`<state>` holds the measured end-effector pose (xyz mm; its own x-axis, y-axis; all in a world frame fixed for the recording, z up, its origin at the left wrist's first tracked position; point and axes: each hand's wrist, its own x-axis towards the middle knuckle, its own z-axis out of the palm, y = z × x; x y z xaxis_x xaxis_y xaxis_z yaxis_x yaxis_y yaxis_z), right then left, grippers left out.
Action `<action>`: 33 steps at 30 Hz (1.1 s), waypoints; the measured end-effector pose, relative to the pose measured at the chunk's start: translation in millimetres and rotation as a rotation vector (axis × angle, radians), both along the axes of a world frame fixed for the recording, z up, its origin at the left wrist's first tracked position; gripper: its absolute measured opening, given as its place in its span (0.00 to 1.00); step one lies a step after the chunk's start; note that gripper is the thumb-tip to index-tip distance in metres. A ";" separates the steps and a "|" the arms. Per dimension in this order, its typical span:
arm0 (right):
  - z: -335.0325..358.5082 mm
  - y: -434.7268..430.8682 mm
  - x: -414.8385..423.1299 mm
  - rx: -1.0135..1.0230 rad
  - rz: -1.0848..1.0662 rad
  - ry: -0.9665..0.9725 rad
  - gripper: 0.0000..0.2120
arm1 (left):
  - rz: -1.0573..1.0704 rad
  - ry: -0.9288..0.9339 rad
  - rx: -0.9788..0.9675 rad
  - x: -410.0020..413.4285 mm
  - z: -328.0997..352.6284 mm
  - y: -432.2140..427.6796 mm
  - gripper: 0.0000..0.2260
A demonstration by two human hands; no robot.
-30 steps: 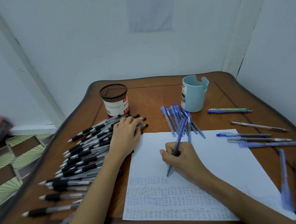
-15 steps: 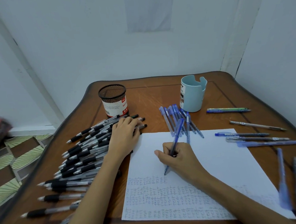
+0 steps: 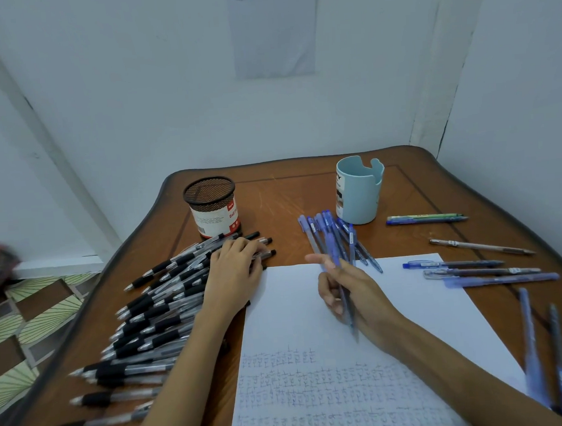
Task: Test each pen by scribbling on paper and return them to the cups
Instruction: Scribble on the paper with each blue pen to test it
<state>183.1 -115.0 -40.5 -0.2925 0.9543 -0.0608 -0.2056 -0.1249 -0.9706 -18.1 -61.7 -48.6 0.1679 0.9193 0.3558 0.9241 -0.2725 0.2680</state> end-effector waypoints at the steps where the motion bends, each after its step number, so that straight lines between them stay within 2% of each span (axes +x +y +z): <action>1: 0.9 0.4 2.0 -0.063 0.012 0.091 0.13 | 0.000 0.002 0.000 0.0 0.1 0.0 0.11; 4: 7.2 2.0 9.9 -0.313 0.048 0.432 0.13 | 0.000 0.001 -0.003 -0.5 -0.1 0.0 0.11; 6: 9.5 3.6 14.2 -0.418 0.059 0.568 0.20 | 0.002 0.000 -0.007 -0.8 -0.5 0.1 0.11; 8: 9.1 5.3 16.2 -0.438 0.057 0.607 0.23 | 0.002 -0.002 -0.006 -0.6 -0.8 0.2 0.11; 12: 8.3 4.2 13.8 -0.409 0.058 0.564 0.23 | -0.002 -0.011 0.005 -0.5 -1.3 0.7 0.11; 14: 12.2 2.6 12.2 -0.377 0.026 0.454 0.21 | -0.002 -0.005 0.002 -0.7 -1.6 1.1 0.11; 17: 21.5 2.7 13.6 -0.167 -0.094 -0.017 0.13 | 0.001 -0.004 0.002 -0.8 -1.7 1.2 0.11; 19: 27.1 6.8 15.2 -0.084 -0.165 -0.236 0.08 | -0.001 -0.006 0.003 -0.6 -1.9 0.7 0.11; 22: 25.6 23.7 13.8 0.019 -0.307 -0.466 0.10 | -0.005 -0.009 0.004 -0.5 -1.9 0.3 0.11; 27: 19.4 67.9 -2.6 0.172 -0.410 -0.753 0.09 | -0.011 -0.014 0.015 -1.0 -3.0 0.6 0.11; 31: 17.1 86.9 -7.4 0.185 -0.416 -0.817 0.18 | -0.012 -0.006 0.023 -1.9 -4.6 1.6 0.11; 33: 19.5 82.1 0.9 0.250 -0.434 -0.817 0.18 | -0.010 -0.003 0.025 -2.1 -4.7 2.5 0.12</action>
